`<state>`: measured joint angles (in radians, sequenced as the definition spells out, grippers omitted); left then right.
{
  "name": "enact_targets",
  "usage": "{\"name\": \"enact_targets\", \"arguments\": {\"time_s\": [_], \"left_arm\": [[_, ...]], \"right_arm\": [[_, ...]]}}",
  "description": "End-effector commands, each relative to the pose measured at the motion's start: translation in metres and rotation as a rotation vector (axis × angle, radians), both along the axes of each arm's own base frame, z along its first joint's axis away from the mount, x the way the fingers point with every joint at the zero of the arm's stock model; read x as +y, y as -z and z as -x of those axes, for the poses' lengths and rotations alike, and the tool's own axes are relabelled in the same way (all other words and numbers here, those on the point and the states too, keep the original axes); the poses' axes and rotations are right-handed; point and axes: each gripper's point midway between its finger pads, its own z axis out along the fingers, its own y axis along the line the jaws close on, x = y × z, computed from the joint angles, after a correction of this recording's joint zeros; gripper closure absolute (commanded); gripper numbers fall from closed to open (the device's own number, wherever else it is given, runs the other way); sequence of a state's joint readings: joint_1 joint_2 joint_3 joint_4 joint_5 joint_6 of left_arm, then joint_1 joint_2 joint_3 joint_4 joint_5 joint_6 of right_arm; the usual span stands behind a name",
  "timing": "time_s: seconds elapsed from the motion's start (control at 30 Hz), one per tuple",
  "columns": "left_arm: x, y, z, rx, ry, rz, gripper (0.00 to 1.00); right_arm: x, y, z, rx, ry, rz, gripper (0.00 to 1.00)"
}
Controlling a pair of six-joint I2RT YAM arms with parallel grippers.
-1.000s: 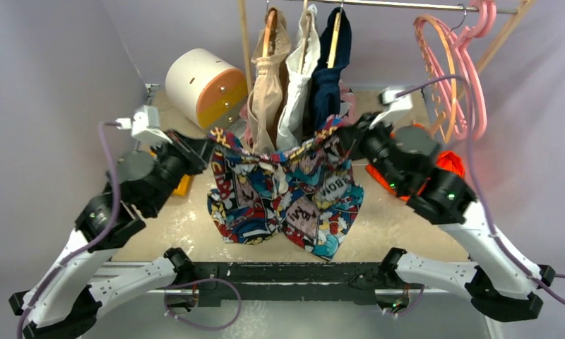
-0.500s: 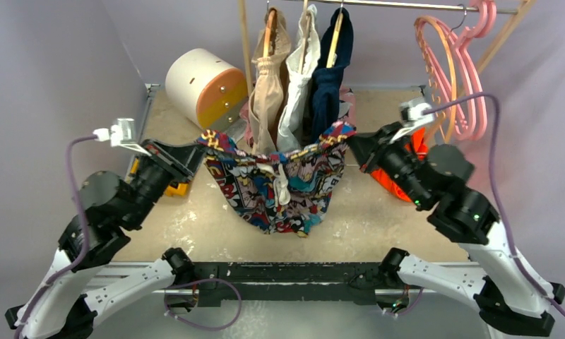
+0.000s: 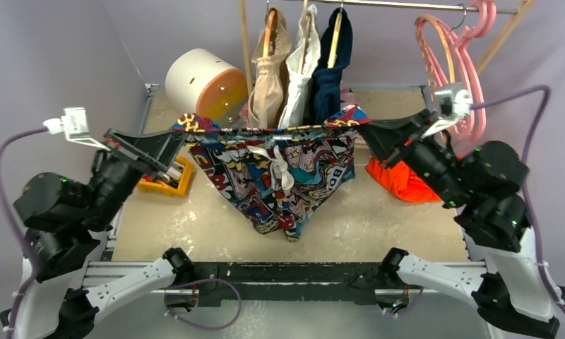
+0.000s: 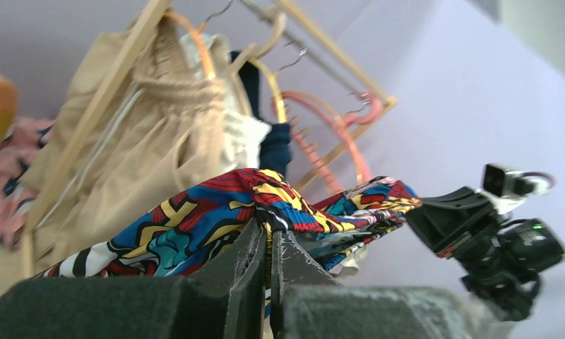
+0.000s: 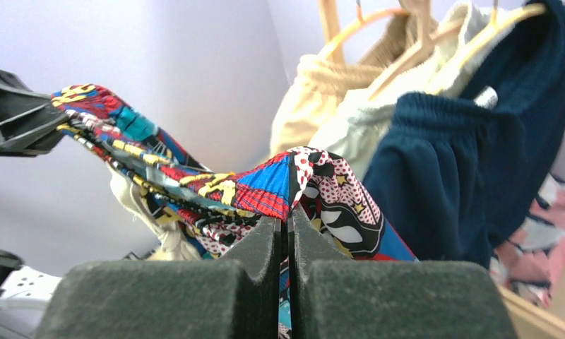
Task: Place the shorts on the hanger
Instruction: Adjust the shorts at the center of the board.
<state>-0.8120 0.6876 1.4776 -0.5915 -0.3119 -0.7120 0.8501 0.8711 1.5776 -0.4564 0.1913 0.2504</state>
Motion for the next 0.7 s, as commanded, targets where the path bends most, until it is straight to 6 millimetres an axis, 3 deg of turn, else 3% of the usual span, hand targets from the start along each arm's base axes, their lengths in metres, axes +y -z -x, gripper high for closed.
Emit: {"name": "enact_targets", "arguments": {"time_s": [0.0,0.13,0.23,0.4,0.57,0.67], "left_arm": [[0.015,-0.059,0.030,-0.168,0.062,0.125,1.00],[0.013,-0.029,0.023,-0.113,0.045,0.118,1.00],[0.005,0.013,0.006,-0.026,0.007,0.074,1.00],[-0.012,0.117,-0.034,0.191,-0.100,-0.077,1.00],[-0.005,0.224,-0.062,0.404,-0.278,-0.248,1.00],[-0.007,0.266,-0.067,0.475,-0.306,-0.284,1.00]], "right_arm": [[-0.015,-0.044,0.028,-0.156,-0.065,-0.089,1.00],[-0.007,0.002,0.020,-0.066,-0.063,-0.044,1.00],[0.006,0.053,0.002,0.036,-0.031,0.008,1.00],[0.024,0.148,-0.034,0.229,0.074,0.114,1.00],[0.032,0.227,-0.055,0.387,0.175,0.150,1.00],[0.034,0.266,-0.058,0.461,0.206,0.161,1.00]]}}
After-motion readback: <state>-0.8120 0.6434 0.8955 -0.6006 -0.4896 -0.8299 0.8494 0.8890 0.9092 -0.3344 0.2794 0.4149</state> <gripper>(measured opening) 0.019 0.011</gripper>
